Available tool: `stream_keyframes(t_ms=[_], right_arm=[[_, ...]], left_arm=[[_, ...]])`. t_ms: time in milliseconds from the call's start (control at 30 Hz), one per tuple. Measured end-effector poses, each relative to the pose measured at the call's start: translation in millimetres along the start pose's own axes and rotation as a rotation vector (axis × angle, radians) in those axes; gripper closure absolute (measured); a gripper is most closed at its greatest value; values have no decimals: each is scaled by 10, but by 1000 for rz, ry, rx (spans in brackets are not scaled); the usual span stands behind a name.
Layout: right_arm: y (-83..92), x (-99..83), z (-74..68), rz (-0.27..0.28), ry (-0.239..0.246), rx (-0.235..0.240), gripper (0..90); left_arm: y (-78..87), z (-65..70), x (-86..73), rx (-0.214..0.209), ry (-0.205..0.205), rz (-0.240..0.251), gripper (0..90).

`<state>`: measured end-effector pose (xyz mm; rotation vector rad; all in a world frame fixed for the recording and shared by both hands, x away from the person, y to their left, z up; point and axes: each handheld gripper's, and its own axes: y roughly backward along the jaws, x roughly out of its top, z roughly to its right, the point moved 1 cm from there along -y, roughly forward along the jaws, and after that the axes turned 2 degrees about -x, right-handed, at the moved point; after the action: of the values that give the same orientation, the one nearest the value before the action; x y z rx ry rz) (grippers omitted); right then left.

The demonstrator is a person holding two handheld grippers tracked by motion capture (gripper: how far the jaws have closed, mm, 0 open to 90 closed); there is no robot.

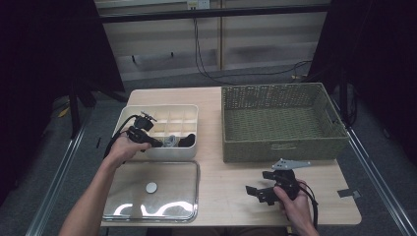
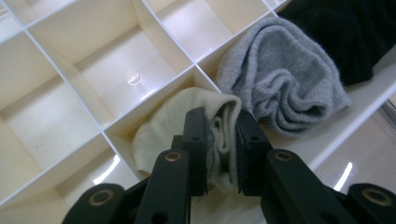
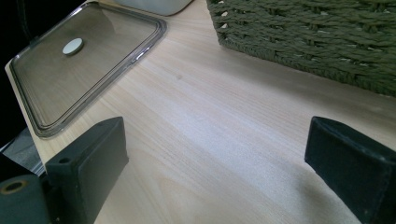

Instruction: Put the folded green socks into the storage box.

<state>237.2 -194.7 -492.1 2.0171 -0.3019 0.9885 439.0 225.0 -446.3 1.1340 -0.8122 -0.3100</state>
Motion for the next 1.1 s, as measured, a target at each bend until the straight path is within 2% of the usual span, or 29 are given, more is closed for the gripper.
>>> stream_keyframes(t_ms=[33, 133, 233, 300, 400, 500, 667, 733, 800, 867, 933, 967, 1000, 1033, 1100], right_arm=[[0, 1, 1, 0, 3, 0, 52], [8, 0, 5, -2, 2, -1, 52], [12, 1, 11, 0, -1, -3, 51], [14, 2, 10, -2, 1, -3, 51], [14, 1, 14, -2, 4, -4, 51], [12, 2, 13, -5, 0, -5, 52], [2, 2, 18, -15, -7, -2, 52], [-4, 3, 27, -17, -4, -9, 48], [2, 5, 30, -9, -8, -13, 41], [7, 6, 40, -4, -12, -14, 38], [14, 4, 46, -6, -25, -11, 37], [15, 3, 46, -7, -24, -9, 37], [15, 2, 45, -8, -24, -9, 37], [15, 2, 44, -9, -24, -8, 37], [15, 1, 41, -10, -24, -6, 33]], left_arm=[[-13, -3, -2, -7, 24, 16, 773], [-23, -31, -7, -9, 18, 3, 773], [-58, -43, -11, 6, 35, -5, 772], [-68, -48, -5, 11, 36, 4, 774], [-63, -56, 2, 8, 38, -8, 768], [-48, -69, -13, -5, 29, 7, 749], [6, -132, -95, -25, 57, 51, 625], [29, -153, -129, -33, 50, 69, 580], [42, -150, -153, -31, 64, 108, 554], [70, -154, -170, -36, 54, 133, 517], [97, -146, -174, -25, 50, 153, 456], [109, -133, -171, -23, 67, 163, 427], [120, -125, -173, -4, 68, 171, 383], [143, -133, -181, -5, 61, 161, 354], [160, -133, -204, 10, 66, 188, 339]])
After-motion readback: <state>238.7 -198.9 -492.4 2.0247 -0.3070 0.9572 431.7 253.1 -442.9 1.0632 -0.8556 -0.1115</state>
